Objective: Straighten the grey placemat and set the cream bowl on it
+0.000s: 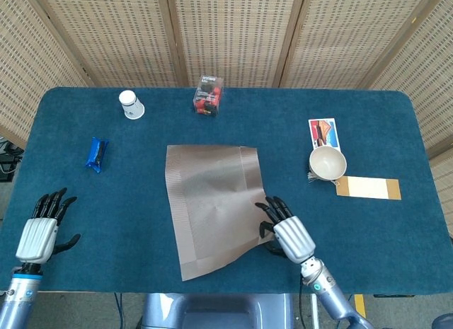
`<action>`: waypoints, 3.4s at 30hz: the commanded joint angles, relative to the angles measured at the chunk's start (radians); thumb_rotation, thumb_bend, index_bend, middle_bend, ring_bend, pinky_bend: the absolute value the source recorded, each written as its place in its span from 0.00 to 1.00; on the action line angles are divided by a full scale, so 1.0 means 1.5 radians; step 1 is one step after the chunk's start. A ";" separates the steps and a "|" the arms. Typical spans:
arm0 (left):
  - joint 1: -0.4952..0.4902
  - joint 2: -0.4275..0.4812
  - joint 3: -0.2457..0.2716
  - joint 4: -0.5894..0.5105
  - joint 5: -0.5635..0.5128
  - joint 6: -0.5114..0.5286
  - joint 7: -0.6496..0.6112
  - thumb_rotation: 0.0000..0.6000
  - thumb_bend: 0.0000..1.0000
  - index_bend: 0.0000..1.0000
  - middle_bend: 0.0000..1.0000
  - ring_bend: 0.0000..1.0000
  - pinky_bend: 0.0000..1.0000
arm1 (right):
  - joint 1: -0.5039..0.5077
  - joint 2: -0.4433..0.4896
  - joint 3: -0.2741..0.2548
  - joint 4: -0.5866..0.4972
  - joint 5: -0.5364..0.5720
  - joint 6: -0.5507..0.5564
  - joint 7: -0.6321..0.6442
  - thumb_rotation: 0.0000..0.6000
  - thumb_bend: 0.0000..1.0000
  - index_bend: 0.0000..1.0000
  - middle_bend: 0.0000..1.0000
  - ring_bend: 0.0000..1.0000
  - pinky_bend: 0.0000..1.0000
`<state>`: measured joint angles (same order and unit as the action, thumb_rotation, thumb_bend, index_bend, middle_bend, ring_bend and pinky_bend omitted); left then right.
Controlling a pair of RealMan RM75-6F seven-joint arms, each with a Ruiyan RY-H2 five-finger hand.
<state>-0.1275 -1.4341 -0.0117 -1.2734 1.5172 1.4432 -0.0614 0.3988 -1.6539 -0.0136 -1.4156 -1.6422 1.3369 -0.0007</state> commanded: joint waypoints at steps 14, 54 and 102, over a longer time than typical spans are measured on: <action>0.002 -0.004 0.002 -0.005 0.001 0.002 0.016 1.00 0.22 0.15 0.00 0.00 0.00 | -0.027 0.176 0.086 -0.021 0.105 0.022 0.105 1.00 0.65 0.72 0.19 0.00 0.00; -0.022 0.009 -0.014 -0.065 0.029 0.015 0.080 1.00 0.13 0.14 0.00 0.00 0.00 | -0.146 0.307 0.125 -0.097 0.213 0.111 0.053 1.00 0.20 0.00 0.00 0.00 0.00; -0.441 -0.301 -0.173 0.067 -0.230 -0.310 0.590 1.00 0.00 0.08 0.00 0.00 0.00 | -0.184 0.372 0.145 -0.093 0.163 0.125 0.257 1.00 0.20 0.00 0.00 0.00 0.00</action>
<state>-0.7747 -1.8675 -0.2723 -1.1932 1.1818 0.9859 0.8229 0.1232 -1.0964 0.2030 -1.5554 -1.3983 1.5243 0.3839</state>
